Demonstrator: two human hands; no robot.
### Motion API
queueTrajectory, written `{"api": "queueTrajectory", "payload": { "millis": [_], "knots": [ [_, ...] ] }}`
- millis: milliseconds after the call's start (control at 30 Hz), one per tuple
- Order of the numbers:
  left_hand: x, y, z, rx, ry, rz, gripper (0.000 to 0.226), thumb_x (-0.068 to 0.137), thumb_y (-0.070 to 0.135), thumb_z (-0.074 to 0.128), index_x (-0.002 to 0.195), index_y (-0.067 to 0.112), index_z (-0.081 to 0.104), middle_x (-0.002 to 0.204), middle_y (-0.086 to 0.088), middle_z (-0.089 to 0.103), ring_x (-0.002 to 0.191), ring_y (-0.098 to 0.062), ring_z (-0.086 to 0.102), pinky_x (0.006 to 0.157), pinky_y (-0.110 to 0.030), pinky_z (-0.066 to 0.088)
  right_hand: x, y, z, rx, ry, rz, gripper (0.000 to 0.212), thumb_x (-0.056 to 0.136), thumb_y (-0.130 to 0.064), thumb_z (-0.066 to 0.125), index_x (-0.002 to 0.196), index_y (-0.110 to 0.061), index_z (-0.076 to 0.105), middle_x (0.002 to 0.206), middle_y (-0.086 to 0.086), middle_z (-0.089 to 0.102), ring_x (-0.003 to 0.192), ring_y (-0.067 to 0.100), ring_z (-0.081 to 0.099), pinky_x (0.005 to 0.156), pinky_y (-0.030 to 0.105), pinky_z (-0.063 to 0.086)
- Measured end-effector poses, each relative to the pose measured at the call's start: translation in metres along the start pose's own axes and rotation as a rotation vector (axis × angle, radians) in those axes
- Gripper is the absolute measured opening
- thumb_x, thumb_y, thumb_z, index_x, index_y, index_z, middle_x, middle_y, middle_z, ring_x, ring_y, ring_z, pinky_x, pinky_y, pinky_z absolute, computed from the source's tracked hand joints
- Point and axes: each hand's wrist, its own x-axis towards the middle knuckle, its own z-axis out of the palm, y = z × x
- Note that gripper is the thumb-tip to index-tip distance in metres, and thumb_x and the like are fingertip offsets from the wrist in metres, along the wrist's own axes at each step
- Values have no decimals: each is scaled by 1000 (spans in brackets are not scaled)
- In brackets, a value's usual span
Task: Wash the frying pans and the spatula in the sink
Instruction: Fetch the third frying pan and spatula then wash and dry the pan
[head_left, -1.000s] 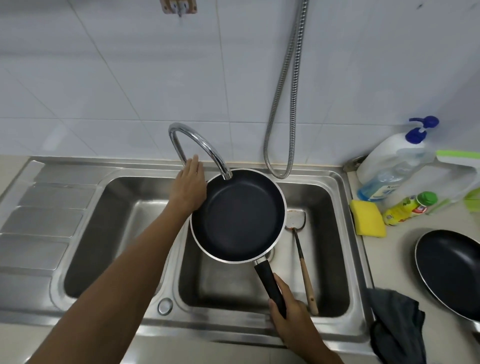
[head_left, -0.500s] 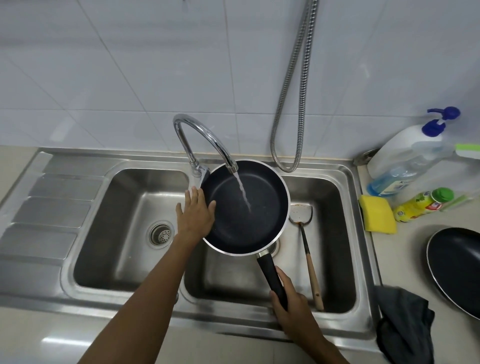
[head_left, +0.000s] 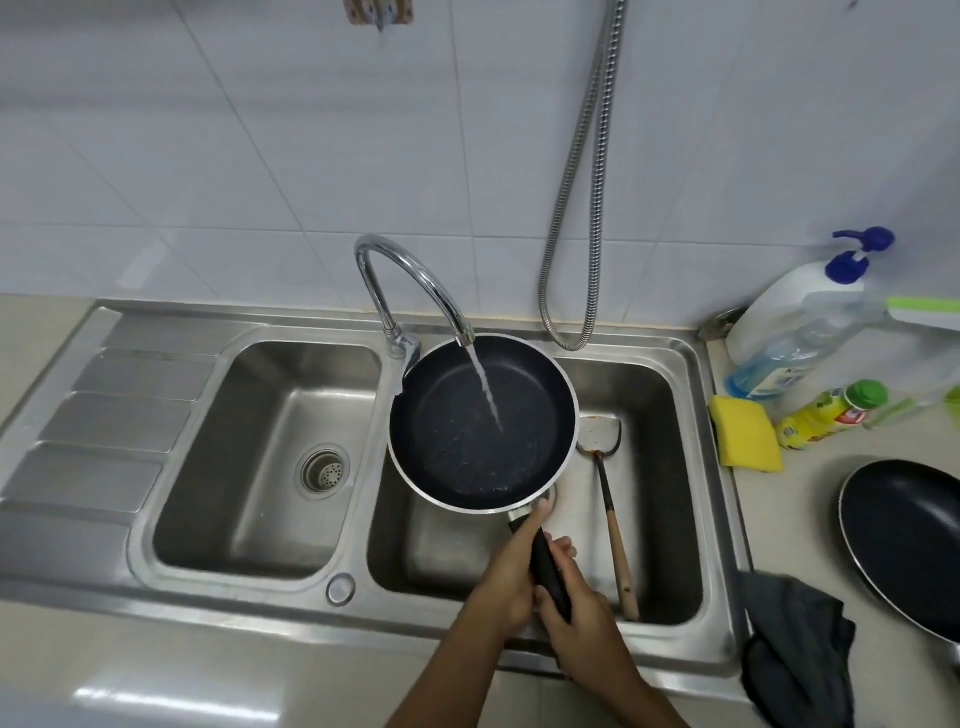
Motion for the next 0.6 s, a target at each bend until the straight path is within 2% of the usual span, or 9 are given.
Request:
{"api": "queueTrajectory", "payload": {
  "millis": [100,167,233,300,333,400,467,533,600],
  "knots": [
    [1,-10,17,-31,92,111,36,85,28,80,102,-1,67,75,-12,74,71,-23,72,71,-36,60,-6,2,-5,53,5,28,68,98,-23,60,143,-65,29,135,-35,53,124,-9,55,101,8,42],
    [-3,-16,23,21,137,188,28,89,22,76,95,-4,67,72,-15,73,66,-24,71,62,-33,59,-7,5,-9,83,23,11,65,99,-17,61,146,-53,35,132,-46,50,126,-15,50,109,17,42],
    [-7,-18,26,91,147,223,26,93,21,71,92,-5,70,76,-15,75,65,-21,71,59,-30,58,-8,4,-10,127,32,28,62,99,-14,59,151,-40,37,139,-35,52,124,-10,55,109,26,47],
    [-10,-19,26,158,136,252,29,94,22,68,94,-7,72,79,-12,77,65,-18,70,61,-29,56,-11,-2,-13,171,18,58,56,101,-12,54,145,-42,37,127,-10,65,92,-4,67,81,21,57],
    [-11,-20,26,198,126,274,29,95,23,67,93,-5,73,81,-11,78,66,-17,69,64,-30,55,-11,-6,-14,184,6,82,52,101,-10,51,140,-42,36,113,-2,66,73,-4,65,66,15,53],
    [-18,-21,26,271,103,329,27,96,23,64,83,3,75,82,-8,79,70,-17,67,73,-32,54,-12,-13,-17,231,-8,139,43,102,-8,46,132,-37,36,88,5,63,51,0,60,48,16,45],
    [-23,-23,25,318,68,357,28,98,23,60,75,11,72,86,-6,79,75,-16,69,82,-33,53,-13,-19,-15,263,-5,202,33,104,-13,41,125,-38,36,71,8,62,40,10,55,39,23,41],
    [-25,-24,22,357,53,360,33,99,26,60,71,15,75,87,-3,80,67,-10,65,75,-29,51,-15,-22,-11,232,6,227,27,107,-21,36,124,-41,35,61,9,63,39,17,51,39,23,37],
    [-28,-25,20,357,53,354,35,98,28,61,71,14,79,85,-2,79,58,-5,61,70,-26,47,-20,-25,-8,195,18,206,27,107,-24,33,126,-44,34,54,-1,60,38,11,52,39,22,36]
  ]
}}
